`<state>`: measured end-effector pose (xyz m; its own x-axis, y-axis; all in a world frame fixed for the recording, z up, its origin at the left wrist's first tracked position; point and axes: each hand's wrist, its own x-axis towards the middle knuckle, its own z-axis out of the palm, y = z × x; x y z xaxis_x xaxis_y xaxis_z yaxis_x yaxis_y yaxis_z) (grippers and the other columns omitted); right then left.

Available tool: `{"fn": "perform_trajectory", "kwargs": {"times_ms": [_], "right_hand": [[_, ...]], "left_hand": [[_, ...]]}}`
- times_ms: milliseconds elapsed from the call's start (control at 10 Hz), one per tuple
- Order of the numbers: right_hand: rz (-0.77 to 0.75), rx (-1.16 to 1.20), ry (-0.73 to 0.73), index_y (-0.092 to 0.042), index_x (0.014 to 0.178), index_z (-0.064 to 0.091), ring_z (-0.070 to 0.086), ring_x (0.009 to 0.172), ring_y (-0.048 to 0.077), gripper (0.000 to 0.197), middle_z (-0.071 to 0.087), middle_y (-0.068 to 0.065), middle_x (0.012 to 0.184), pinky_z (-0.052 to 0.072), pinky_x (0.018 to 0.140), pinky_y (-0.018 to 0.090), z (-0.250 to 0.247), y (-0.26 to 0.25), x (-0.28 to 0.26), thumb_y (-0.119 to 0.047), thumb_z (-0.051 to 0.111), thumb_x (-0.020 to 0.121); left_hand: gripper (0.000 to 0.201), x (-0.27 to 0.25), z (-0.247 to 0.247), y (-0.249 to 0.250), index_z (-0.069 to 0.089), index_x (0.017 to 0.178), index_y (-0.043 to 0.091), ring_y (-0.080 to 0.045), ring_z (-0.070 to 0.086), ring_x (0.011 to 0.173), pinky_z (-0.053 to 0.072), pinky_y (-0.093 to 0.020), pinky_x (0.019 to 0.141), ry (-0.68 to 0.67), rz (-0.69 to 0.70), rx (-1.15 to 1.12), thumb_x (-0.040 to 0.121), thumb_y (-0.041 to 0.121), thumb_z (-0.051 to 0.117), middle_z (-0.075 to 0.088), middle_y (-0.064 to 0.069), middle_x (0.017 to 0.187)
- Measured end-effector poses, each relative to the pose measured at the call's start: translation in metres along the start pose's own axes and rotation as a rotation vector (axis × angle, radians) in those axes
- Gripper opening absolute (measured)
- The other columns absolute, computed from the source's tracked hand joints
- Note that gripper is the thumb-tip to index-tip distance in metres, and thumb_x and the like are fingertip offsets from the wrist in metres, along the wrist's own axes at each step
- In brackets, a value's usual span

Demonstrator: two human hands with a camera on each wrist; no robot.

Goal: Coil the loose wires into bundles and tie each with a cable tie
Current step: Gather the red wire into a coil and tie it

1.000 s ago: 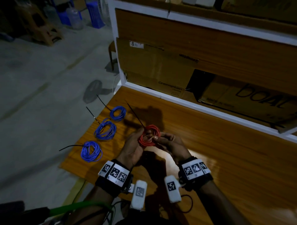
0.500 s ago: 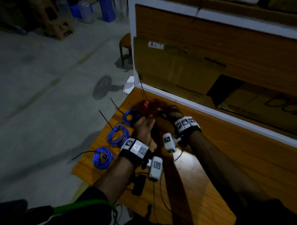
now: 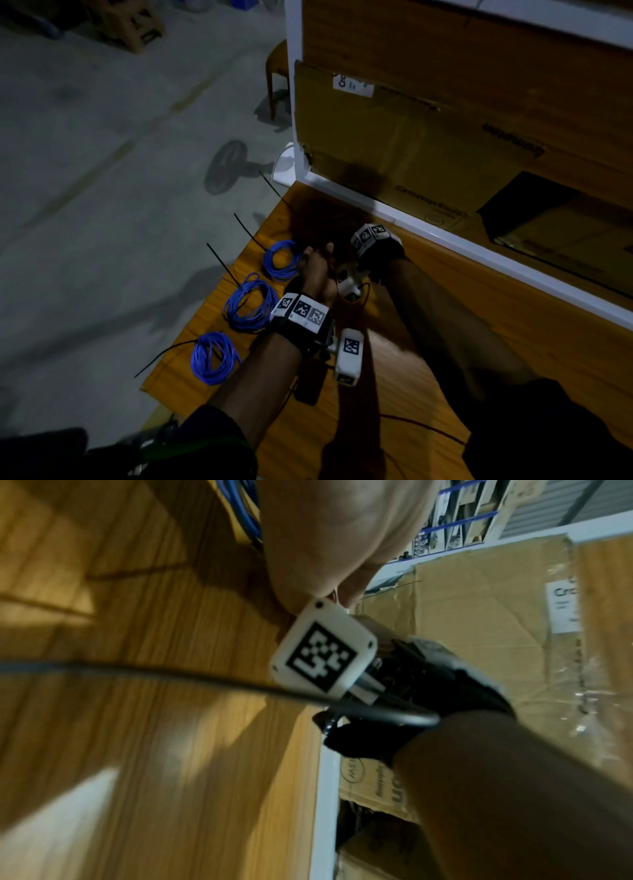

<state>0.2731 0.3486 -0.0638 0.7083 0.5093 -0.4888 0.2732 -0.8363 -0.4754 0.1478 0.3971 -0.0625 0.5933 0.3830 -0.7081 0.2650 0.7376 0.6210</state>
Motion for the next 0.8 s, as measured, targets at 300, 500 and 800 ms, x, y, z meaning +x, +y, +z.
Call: {"fn": "perform_trajectory", "kwargs": {"times_ms": [300, 500, 800], "right_hand": [[-0.093, -0.002, 0.007, 0.001, 0.155, 0.020, 0.023, 0.149, 0.029, 0.057, 0.017, 0.014, 0.164, 0.022, 0.116, 0.033, -0.014, -0.040, -0.053, -0.023, 0.041, 0.108], [-0.183, -0.367, -0.003, -0.025, 0.160, 0.000, 0.008, 0.154, 0.024, 0.067, -0.006, -0.001, 0.168, 0.014, 0.121, 0.035, -0.022, -0.018, -0.109, -0.029, 0.040, 0.107], [-0.170, 0.066, 0.164, -0.010, 0.138, 0.057, 0.052, 0.130, 0.032, 0.059, 0.055, 0.016, 0.143, 0.048, 0.100, 0.030, 0.012, 0.047, -0.180, -0.051, 0.039, 0.099]], "left_hand": [[0.025, 0.001, -0.012, -0.007, 0.063, 0.113, 0.006, -0.033, 0.067, 0.103, 0.050, -0.054, 0.101, -0.024, 0.032, -0.049, 0.099, 0.020, 0.049, 0.072, -0.015, 0.104], [0.022, -0.034, -0.012, -0.002, 0.060, 0.101, 0.008, -0.018, 0.063, 0.071, 0.054, -0.029, 0.062, -0.095, 0.077, -0.045, 0.099, -0.004, 0.041, 0.063, -0.007, 0.085], [0.016, -0.129, -0.019, -0.037, 0.063, 0.113, 0.016, -0.013, 0.061, 0.084, 0.048, -0.027, 0.070, -0.143, 0.199, 0.292, 0.102, 0.018, 0.051, 0.068, 0.000, 0.100]]}}
